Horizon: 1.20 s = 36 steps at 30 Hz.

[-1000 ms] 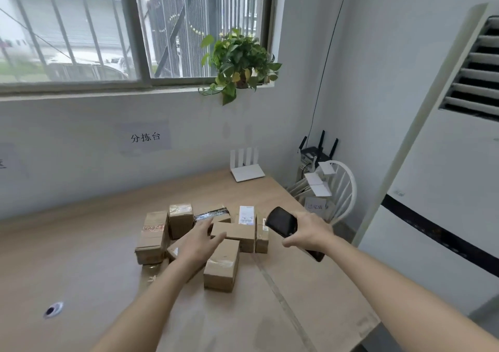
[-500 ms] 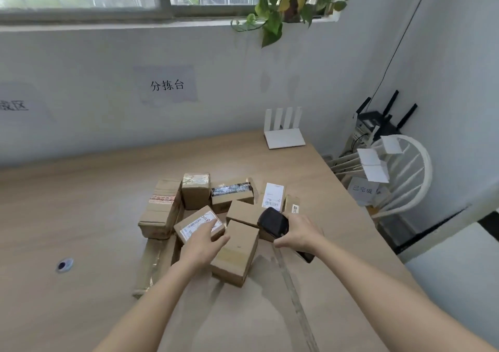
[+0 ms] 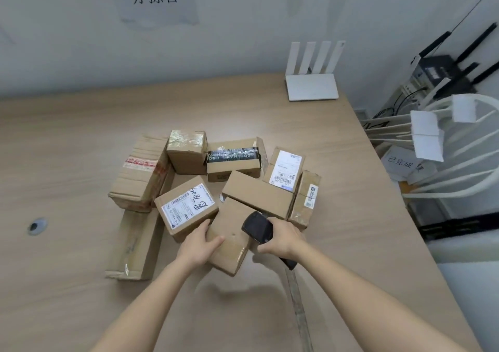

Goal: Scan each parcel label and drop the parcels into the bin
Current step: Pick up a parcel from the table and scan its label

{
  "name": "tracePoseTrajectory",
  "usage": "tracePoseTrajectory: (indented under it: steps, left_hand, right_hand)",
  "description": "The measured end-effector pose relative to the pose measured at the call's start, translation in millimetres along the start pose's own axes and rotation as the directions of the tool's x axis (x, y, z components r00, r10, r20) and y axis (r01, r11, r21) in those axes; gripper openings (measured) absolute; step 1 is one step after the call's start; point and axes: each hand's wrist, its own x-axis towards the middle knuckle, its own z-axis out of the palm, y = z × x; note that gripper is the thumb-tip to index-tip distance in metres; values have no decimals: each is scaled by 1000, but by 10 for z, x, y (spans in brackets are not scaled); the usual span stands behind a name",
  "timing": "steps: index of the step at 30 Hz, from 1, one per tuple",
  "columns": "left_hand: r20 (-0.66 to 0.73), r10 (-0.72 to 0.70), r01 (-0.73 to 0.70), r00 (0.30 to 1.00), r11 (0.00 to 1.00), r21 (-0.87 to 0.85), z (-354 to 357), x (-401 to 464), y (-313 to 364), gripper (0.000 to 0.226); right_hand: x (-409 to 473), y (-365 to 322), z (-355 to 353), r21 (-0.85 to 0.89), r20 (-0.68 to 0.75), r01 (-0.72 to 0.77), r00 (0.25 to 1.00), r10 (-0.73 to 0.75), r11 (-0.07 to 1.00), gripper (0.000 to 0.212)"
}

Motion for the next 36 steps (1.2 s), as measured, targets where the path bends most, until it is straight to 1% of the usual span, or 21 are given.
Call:
tracePoseTrajectory:
  steps: [4,6,7,9,11,14,16,18,19,21,22,24,25,28,33,35,36]
  left_hand:
    - [0,-26,26,1000,998,-57,105,89,-9,76]
    - [15,-39,40,999,992,-116,157,122,-11,69]
    - [29,-43,47,999,986,-157,182,130,-6,63]
    - [45,-71,81,996,962,-260,234,143,4,59]
    - [42,-135,141,990,914,-380,277,159,12,64]
    - [54,-189,191,981,851,-489,319,149,29,63]
    - [54,-192,191,980,823,-534,330,92,60,68]
    - [50,-192,187,980,804,-564,324,1,93,76]
    - [55,-183,180,982,792,-583,306,-65,121,73]
    - [64,-143,151,988,768,-623,267,-188,142,58]
    - [55,-129,134,990,763,-632,240,-270,154,58]
    - [18,-132,112,991,756,-645,188,-430,152,74]
    - [3,-130,100,991,751,-652,153,-522,155,78]
    - [-41,-105,48,994,727,-685,18,-878,167,62]
    - [-192,-82,-64,978,758,-649,-151,-1622,4,52]
    - [-227,-33,-120,973,769,-627,-233,-1992,-85,48]
    - [-237,5,-154,972,771,-618,-273,-2162,-128,50]
  right_hand:
    - [159,-1,59,29,58,-1,998,-1,1000,67]
    - [229,5,82,66,58,-2,998,-2,998,61]
    - [259,9,91,80,58,-1,998,-3,997,62]
    - [302,25,106,109,62,4,998,-11,994,74]
    - [330,43,111,151,62,4,998,-14,989,87]
    - [305,62,100,225,72,4,997,-21,974,97]
    - [261,72,112,279,70,-1,997,-19,960,98]
    - [194,71,129,336,54,3,998,-23,942,88]
    - [132,47,120,365,49,10,998,-30,931,84]
    - [4,2,103,407,33,37,998,-54,913,80]
    - [-82,-25,86,424,22,49,998,-64,904,77]
    - [-287,-81,60,448,-3,70,997,-77,891,72]
    - [-400,-112,51,462,-17,83,996,-85,883,71]
    - [-816,-205,64,515,-75,130,991,-107,847,72]
    - [-1683,-331,269,554,-160,195,979,-126,809,69]
    - [-2064,-432,350,539,-188,231,970,-152,810,69]
    - [-2238,-491,371,528,-202,247,966,-163,813,70]
